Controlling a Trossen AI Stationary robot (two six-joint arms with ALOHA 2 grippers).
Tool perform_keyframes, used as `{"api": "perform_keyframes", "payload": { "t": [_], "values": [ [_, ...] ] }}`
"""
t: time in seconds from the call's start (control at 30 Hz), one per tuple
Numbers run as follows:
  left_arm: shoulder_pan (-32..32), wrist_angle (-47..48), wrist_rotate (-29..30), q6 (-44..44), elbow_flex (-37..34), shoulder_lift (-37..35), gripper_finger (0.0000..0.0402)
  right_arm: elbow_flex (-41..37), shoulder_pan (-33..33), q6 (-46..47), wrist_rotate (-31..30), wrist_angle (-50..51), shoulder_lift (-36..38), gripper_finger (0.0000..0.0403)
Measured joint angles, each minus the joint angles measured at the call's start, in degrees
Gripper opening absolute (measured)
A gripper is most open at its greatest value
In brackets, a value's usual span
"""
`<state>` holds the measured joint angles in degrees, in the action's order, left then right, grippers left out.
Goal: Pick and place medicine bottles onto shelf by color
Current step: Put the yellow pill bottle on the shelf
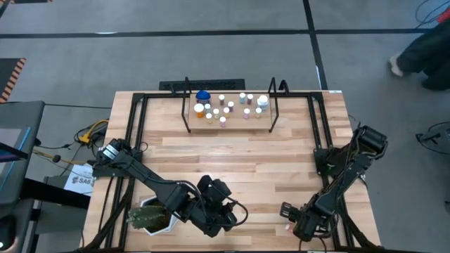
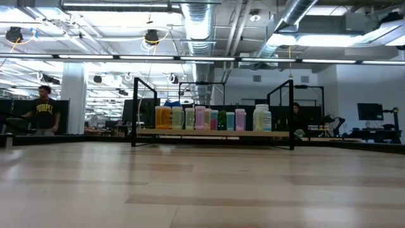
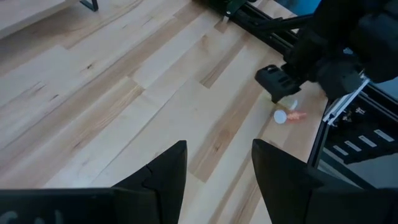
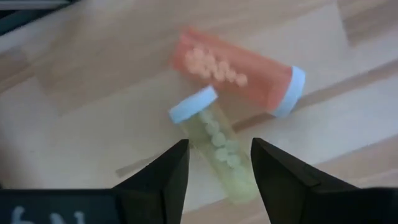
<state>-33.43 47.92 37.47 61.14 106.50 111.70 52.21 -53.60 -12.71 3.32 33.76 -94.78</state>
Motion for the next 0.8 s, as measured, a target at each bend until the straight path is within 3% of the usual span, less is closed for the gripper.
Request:
{"api": "perform_keyframes", "payload": {
  "t": [0.27, 0.8],
  "values": [
    [0.0, 0.2, -0.9, 0.0, 0.0, 0.0, 0.0167, 0.4, 3.2, 10.0, 4.2, -0.2, -5.3, 0.0193],
    [0.0, 0.1, 0.8, -1.1, 0.0, 0.0, 0.0167, -0.1, 14.0, 25.3, 2.2, 0.3, 4.0, 0.0127]
  ]
}}
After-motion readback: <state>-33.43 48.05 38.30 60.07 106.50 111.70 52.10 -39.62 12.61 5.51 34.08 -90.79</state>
